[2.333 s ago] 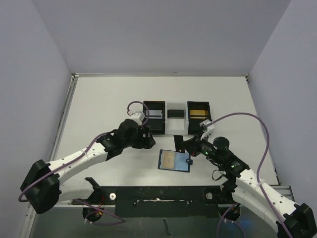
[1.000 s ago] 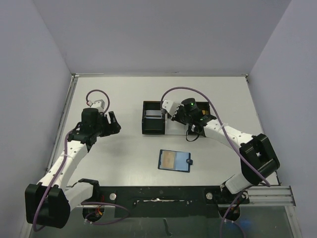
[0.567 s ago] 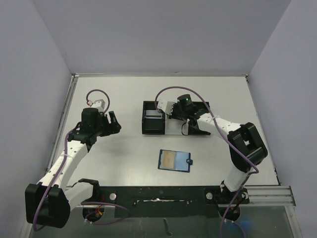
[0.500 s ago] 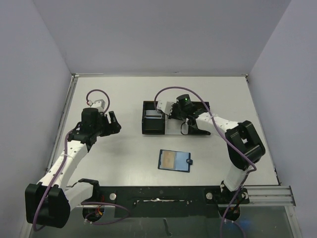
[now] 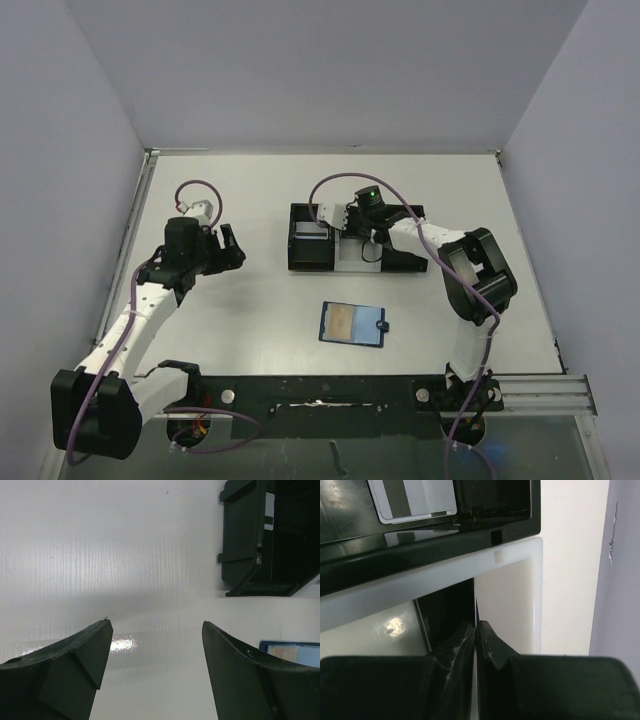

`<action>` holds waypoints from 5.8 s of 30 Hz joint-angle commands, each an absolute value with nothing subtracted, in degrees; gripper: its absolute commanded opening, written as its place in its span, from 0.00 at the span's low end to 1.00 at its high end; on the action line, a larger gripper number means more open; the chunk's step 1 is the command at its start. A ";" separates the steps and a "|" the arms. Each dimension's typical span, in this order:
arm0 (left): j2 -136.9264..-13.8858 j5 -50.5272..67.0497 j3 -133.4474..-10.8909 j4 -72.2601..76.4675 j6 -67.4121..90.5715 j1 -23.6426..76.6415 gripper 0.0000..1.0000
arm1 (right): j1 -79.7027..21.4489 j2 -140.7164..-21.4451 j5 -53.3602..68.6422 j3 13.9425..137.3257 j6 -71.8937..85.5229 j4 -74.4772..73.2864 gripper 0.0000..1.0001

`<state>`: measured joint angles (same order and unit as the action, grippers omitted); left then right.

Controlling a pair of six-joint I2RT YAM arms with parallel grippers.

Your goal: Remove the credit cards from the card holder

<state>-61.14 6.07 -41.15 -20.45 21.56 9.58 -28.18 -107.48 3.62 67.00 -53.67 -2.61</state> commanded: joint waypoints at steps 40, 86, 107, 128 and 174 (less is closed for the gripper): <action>-62.42 9.06 -42.41 -18.89 19.86 9.47 0.73 | -27.07 -95.26 3.49 71.42 -37.10 -2.37 0.49; -52.83 -2.02 -41.25 -17.85 24.10 10.71 0.73 | -57.86 -86.05 -26.31 52.09 72.38 -29.13 0.55; -58.42 9.82 -41.41 -17.65 22.49 11.65 0.69 | -56.52 -91.40 -17.32 46.87 67.40 -23.14 0.07; -68.25 17.02 -29.86 11.97 49.08 41.52 0.57 | -44.91 -80.16 0.59 23.65 65.61 5.96 0.00; -91.04 25.83 -34.73 28.08 55.61 49.29 0.42 | -39.26 -60.85 -12.50 34.82 61.38 -23.05 0.45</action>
<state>-90.04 24.36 -29.56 26.87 56.82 47.37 -40.82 -64.99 -7.97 35.62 61.04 -17.32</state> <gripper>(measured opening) 0.410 0.432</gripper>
